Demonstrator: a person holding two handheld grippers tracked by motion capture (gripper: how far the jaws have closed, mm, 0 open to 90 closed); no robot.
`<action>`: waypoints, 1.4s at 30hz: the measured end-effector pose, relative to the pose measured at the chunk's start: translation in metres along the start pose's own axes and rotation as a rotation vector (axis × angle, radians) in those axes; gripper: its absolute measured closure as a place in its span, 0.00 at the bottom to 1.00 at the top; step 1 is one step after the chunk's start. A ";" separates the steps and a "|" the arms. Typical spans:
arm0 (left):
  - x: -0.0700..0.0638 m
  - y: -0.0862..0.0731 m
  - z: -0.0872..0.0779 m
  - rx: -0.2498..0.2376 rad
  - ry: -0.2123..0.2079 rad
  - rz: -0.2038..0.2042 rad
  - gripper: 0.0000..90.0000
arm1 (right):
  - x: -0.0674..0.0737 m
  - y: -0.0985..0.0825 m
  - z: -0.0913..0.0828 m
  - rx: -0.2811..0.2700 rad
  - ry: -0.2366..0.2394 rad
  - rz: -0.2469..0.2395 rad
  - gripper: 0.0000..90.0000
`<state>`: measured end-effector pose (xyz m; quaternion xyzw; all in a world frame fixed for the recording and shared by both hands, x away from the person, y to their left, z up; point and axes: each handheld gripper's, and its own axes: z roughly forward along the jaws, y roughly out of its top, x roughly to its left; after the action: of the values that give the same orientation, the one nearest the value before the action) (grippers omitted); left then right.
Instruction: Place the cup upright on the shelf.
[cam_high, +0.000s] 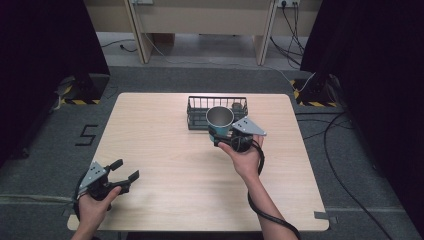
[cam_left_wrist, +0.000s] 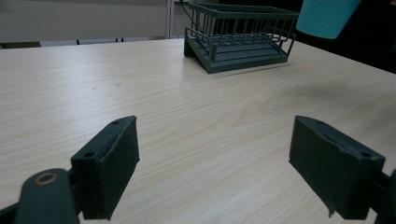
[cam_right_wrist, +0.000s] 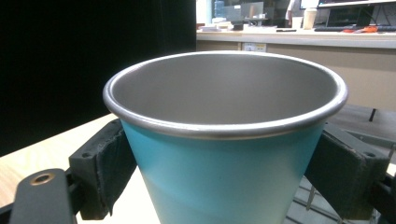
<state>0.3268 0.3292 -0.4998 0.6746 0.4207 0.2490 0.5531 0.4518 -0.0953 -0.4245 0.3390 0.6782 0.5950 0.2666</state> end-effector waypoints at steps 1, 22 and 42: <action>0.000 0.000 0.000 0.000 0.000 0.000 0.17 | -0.001 0.001 0.001 -0.004 -0.003 0.001 0.17; 0.000 0.000 0.000 0.001 -0.001 0.002 0.17 | -0.016 0.018 0.014 -0.024 -0.041 0.015 0.17; 0.000 0.000 0.000 -0.002 -0.002 0.000 0.17 | -0.032 0.034 0.034 -0.020 -0.080 0.028 0.17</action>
<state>0.3266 0.3290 -0.4996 0.6741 0.4200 0.2486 0.5545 0.5033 -0.0966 -0.3976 0.3693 0.6563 0.5913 0.2885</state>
